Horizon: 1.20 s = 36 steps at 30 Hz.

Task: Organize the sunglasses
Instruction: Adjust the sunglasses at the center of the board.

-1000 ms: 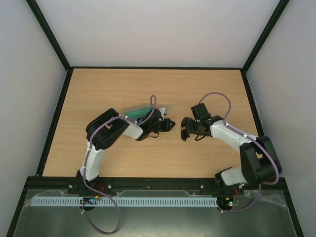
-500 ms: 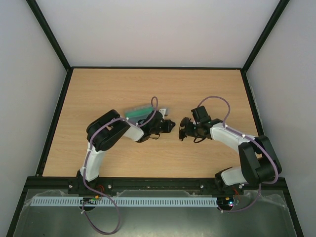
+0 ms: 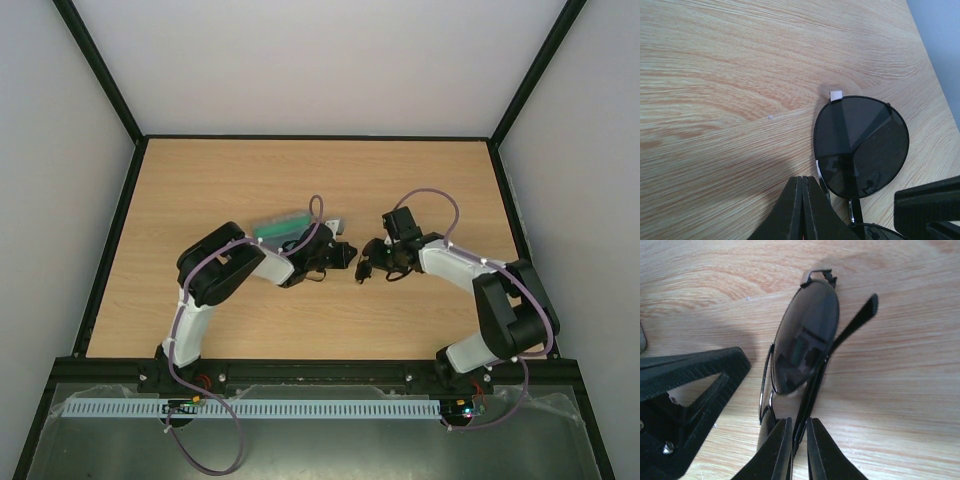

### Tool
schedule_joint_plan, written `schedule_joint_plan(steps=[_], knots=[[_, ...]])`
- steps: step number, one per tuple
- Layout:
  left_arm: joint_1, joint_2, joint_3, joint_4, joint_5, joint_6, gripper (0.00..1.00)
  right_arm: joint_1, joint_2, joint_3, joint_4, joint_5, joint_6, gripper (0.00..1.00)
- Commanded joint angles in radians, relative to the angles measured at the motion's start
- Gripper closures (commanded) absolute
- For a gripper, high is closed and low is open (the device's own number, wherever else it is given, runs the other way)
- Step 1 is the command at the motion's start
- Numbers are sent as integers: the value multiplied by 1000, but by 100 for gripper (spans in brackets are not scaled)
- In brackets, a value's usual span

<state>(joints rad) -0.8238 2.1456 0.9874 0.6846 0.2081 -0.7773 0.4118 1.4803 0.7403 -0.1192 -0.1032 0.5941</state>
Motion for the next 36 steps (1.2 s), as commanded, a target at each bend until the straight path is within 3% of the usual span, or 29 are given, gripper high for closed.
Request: schedule_joint_plan(steps=[1, 10, 20, 36], knots=[[-72, 177, -35, -196, 67, -23, 98, 6, 40, 52, 2, -28, 10, 89], [-64, 184, -31, -193, 79, -21, 98, 9, 37, 79, -17, -5, 17, 89], [-54, 178, -49, -176, 98, -19, 98, 9, -35, -5, -51, 110, 20, 87], [-97, 230, 29, -215, 100, -20, 98, 10, 132, -5, 65, 72, 36, 82]])
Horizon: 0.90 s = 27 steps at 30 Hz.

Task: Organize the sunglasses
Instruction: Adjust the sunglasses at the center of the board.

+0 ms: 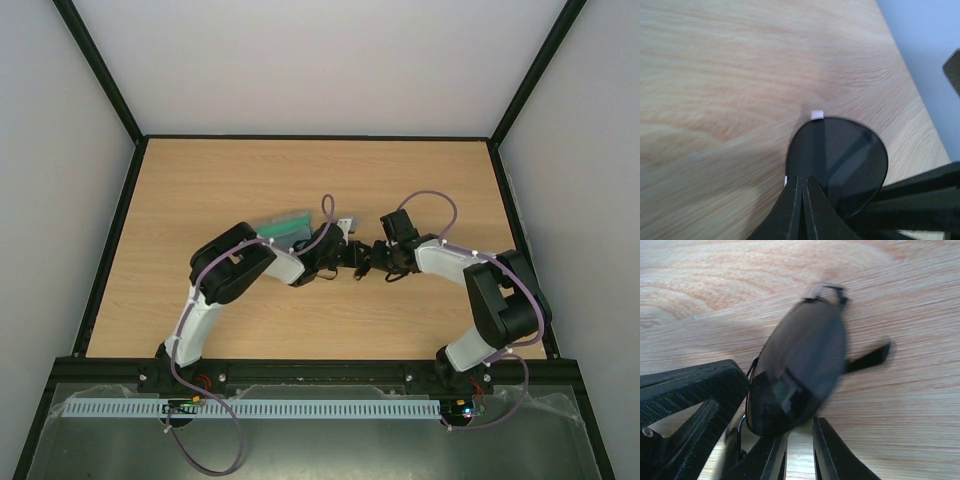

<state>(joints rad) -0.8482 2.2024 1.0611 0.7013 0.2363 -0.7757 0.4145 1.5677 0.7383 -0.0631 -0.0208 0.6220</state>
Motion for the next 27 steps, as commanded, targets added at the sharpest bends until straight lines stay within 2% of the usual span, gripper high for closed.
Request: schedule_joint_plan(steps=[1, 8, 13, 16, 19, 21, 27], knots=[[-76, 177, -42, -232, 73, -22, 98, 7, 48, -3, 14, -12, 30, 82], [-89, 198, -29, -229, 85, -30, 98, 7, 42, 4, 11, -11, 34, 82], [-52, 148, -103, -211, 71, -25, 97, 7, -25, 0, -43, 22, 19, 82], [-9, 92, -152, -218, 49, -4, 91, 7, -89, -19, -71, 44, 18, 79], [19, 20, -173, -285, 7, 33, 75, 7, -132, -33, -90, 54, 19, 78], [26, -27, -182, -333, -26, 56, 67, 7, -159, -34, -104, 54, 18, 78], [13, -172, -239, -420, -96, 71, 60, 5, -248, -54, -139, 92, 18, 74]])
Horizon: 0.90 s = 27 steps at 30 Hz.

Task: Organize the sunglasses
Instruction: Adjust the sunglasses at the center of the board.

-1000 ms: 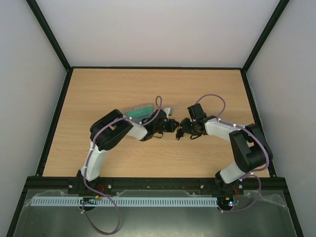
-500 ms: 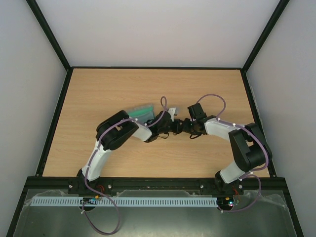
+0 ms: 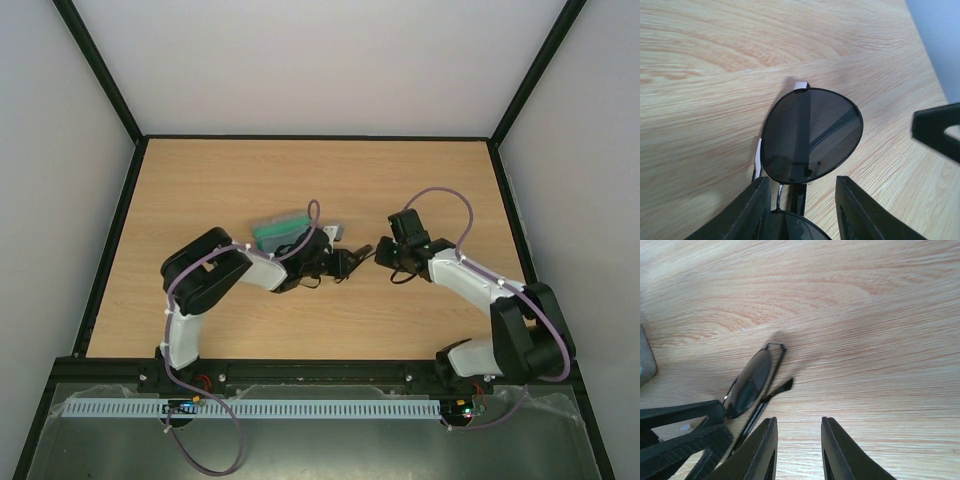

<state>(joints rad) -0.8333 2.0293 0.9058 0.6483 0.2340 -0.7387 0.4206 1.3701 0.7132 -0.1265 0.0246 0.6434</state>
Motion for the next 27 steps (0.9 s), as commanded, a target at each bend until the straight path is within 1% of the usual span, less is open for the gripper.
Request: schedule_joint_plan(steps=[1, 5, 9, 13, 15, 18, 19, 24, 27], knots=[[-9, -14, -84, -386, -108, 36, 59, -5, -59, -37, -73, 48, -3, 73], [-41, -22, -65, -416, -129, 33, 53, -13, -55, -65, -34, 25, -2, 73], [-42, 33, -55, -369, -118, 39, 53, -13, -32, -90, 15, -6, -2, 73], [-41, 27, -98, -233, -109, 32, 52, -13, -20, -110, 53, -45, -3, 73], [-41, 18, -118, -169, -97, 30, 49, -13, -20, -118, 63, -59, -3, 74], [-40, -15, -138, -122, -91, 27, 48, -13, -35, -127, 62, -56, -3, 74], [-40, -33, -148, -112, -92, 26, 46, -13, -42, -128, 59, -54, -25, 74], [-42, -136, -199, -83, -105, 38, 37, -13, -63, -124, 52, -56, -28, 73], [-42, -165, -211, -71, -99, 54, 33, -14, -67, -115, 45, -61, -28, 73]])
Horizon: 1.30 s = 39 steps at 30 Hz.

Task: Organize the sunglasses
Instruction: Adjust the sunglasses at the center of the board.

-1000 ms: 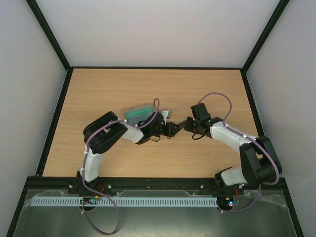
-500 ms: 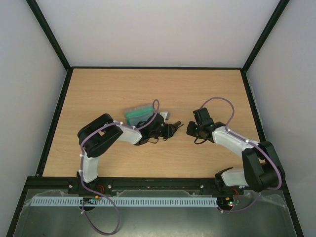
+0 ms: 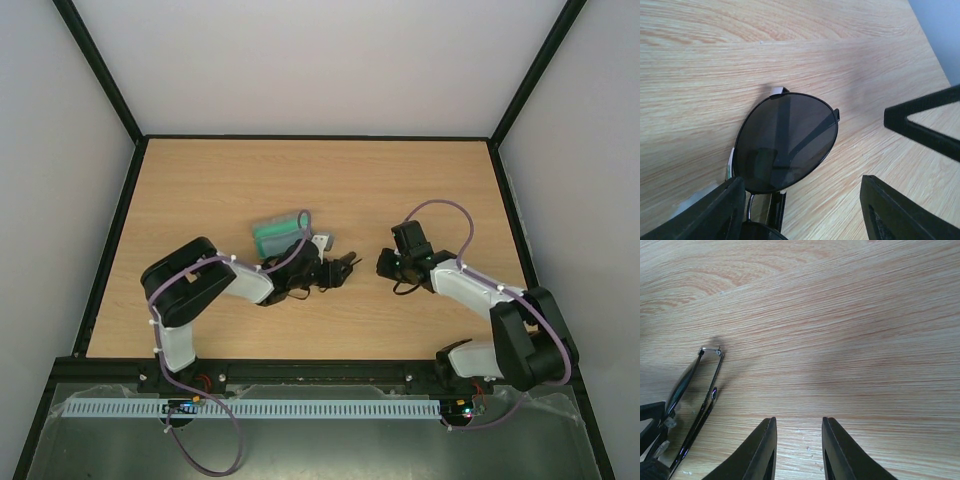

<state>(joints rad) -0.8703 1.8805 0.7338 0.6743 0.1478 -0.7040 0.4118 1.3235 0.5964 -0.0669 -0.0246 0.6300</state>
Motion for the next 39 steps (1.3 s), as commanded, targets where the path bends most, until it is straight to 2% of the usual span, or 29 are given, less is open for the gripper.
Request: schedule_joint_plan(steps=[1, 5, 9, 14, 24, 31, 36, 39], knots=[[-5, -20, -42, -95, -10, 26, 33, -5, -23, 5, -18, -14, -15, 73], [-6, -30, -1, -196, -20, 46, 37, -5, -41, 20, -39, -19, -20, 73], [-2, -24, 64, -293, 31, 72, 41, -5, -40, 38, -60, -34, -32, 73], [13, -31, 138, -401, 97, 100, 42, -5, -29, 39, -57, -54, -39, 73], [71, -105, 146, -407, 228, 131, 41, -4, -16, 32, -33, -106, -46, 73], [106, -134, 148, -363, 309, 128, 37, -4, -28, 30, -25, -127, -52, 73], [99, -186, 158, -463, 246, 136, 40, -4, -23, 36, -25, -128, -58, 73], [49, -232, 185, -643, 60, 169, 43, -5, -18, 36, -17, -133, -58, 73]])
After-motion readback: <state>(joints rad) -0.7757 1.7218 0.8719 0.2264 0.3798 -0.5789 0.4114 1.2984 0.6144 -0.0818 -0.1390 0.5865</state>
